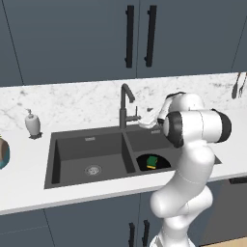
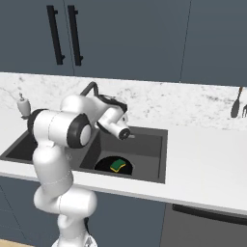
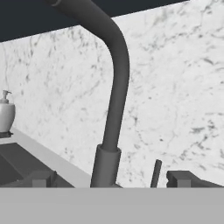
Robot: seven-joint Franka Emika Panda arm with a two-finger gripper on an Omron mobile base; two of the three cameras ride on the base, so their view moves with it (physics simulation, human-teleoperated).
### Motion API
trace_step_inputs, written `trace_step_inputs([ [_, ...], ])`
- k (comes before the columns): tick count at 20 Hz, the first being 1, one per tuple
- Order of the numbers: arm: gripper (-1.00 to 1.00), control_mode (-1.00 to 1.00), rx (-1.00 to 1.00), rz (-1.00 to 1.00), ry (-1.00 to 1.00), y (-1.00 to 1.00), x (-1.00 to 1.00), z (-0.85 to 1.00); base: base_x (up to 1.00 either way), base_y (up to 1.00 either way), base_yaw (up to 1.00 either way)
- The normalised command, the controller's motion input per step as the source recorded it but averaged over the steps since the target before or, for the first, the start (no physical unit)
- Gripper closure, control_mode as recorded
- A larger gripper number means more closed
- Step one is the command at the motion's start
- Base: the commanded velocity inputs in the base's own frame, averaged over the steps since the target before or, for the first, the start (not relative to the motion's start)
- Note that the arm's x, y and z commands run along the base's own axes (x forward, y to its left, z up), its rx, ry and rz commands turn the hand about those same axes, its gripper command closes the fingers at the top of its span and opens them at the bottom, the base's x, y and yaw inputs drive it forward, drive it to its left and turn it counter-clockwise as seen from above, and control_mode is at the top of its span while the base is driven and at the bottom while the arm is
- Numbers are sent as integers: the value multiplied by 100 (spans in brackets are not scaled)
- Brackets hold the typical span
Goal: Pick the pan and sponge and place them into the sink. Then turn on the water.
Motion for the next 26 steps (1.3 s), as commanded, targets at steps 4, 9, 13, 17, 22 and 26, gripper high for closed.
trace_step_inputs([
  [4,-100,-100,1,-2,0,0,38,-15,0,0,0],
  [9,-100,-100,1,-2,0,2,37,-17,0,0,0],
  [13,-100,-100,0,-3,0,9,36,-13,0,0,0],
  [17,-100,-100,0,-4,0,7,39,-9,0,0,0],
  [22,-100,-100,0,-3,0,3,40,-8,0,0,0],
  [26,-100,-100,0,-3,0,3,38,-13,0,0,0],
])
